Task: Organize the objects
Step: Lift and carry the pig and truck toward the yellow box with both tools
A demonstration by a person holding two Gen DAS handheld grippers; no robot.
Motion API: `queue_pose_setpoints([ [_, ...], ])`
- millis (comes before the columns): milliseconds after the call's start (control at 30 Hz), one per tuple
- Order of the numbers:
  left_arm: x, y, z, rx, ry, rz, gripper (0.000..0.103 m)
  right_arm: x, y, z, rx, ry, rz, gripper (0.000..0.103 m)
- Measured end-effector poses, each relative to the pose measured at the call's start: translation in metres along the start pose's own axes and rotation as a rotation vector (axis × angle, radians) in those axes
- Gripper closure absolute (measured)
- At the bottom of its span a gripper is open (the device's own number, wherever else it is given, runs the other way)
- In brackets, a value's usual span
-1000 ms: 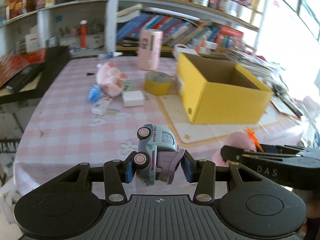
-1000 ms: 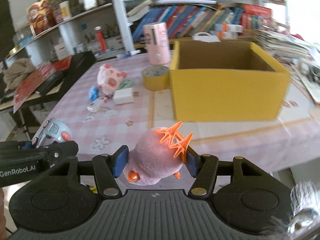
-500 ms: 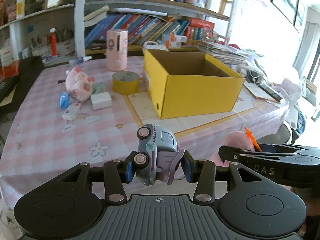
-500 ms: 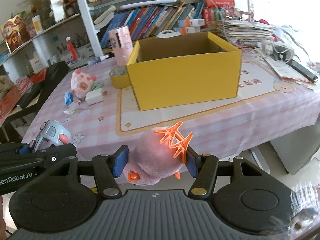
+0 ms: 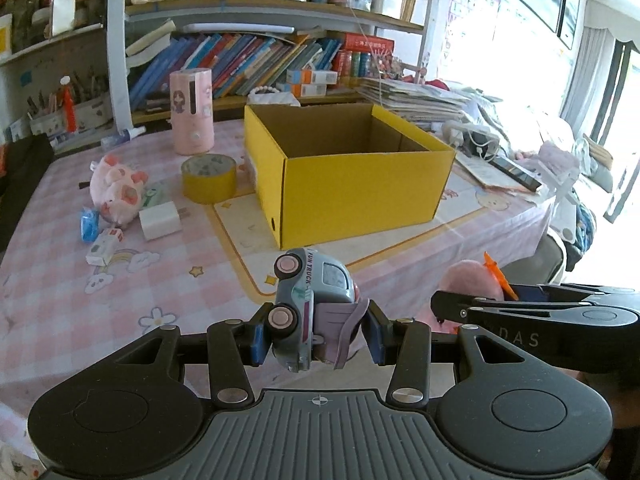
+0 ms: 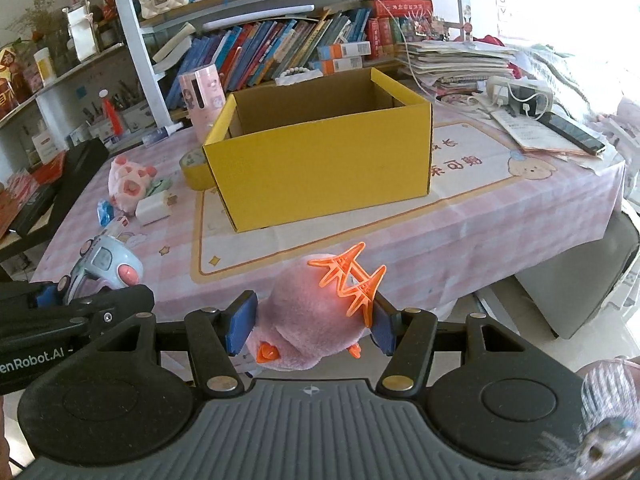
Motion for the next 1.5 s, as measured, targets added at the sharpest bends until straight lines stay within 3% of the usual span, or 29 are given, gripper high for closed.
queue_pose_setpoints([
  [1100, 0.031, 0.019, 0.014, 0.026, -0.029, -0.011, 0.059, 0.024, 0.016, 0.021, 0.006, -0.022, -0.039, 0.046],
  [1500, 0.045, 0.035, 0.02, 0.061, -0.04, 0.019, 0.059, 0.039, 0.031, 0.029, 0.008, -0.037, -0.042, 0.046],
])
Point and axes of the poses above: each gripper's, at about its wrist camera, not at the fingertips, and x roughly the way its jaws point, z to its right, y to its top, the point moved 3 cm from there along x, roughly the way its jaws point, and after that the axes turned 1 degree about z, right-handed, at the moved point
